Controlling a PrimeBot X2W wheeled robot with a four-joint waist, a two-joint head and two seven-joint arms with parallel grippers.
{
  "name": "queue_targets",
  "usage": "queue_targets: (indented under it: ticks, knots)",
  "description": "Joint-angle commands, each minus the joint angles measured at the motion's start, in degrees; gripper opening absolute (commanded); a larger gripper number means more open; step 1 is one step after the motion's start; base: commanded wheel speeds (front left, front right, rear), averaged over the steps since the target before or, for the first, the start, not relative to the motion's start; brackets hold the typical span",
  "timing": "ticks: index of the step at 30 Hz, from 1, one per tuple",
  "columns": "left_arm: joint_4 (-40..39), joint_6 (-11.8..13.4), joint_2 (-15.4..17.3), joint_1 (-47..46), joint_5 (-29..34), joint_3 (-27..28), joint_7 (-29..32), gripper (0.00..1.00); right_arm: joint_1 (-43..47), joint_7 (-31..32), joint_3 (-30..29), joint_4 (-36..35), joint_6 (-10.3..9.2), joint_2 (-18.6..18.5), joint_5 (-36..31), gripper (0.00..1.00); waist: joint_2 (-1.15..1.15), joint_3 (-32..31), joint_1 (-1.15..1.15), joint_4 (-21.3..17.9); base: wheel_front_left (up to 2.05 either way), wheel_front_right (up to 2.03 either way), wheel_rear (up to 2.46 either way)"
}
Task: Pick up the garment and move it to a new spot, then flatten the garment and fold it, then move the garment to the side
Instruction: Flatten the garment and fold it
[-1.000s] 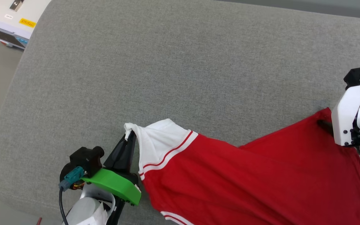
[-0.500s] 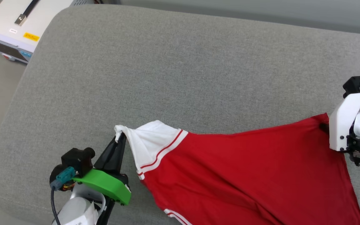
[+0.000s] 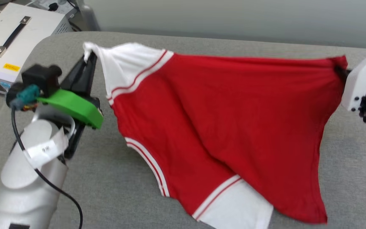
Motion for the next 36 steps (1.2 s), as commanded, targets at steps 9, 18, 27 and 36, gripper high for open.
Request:
queue_targets:
  ticks: [9,18,27,36]
  knots:
    - [13.61,-0.61,3.45,-25.87,-0.29,-2.28,-0.48,0.0,-18.59,-11.75,-3.57,4.48,-0.05,3.07,-9.46,0.0,0.0,5.33,0.0,-4.05,0.0,0.0,0.0]
    - [24.58,-0.65,5.99,-48.7,0.22,-3.42,-1.82,0.0,-37.53,-19.49,-8.28,11.36,-0.05,6.21,-18.62,0.0,0.0,12.39,0.0,-5.59,0.0,0.0,0.0]
    - [31.54,-0.65,6.47,-60.71,-1.62,-4.85,-2.78,0.0,-49.43,-24.67,-10.45,16.83,-0.05,8.23,-23.99,0.0,0.0,20.62,0.0,-5.5,0.0,0.0,0.0]
    - [35.3,-0.65,5.85,-59.3,-6.4,-7.84,-4.63,0.0,-52.06,-28.59,-8.34,23.9,-0.05,9.38,-24.02,0.0,0.0,24.61,0.0,-4.92,0.0,0.0,0.0]
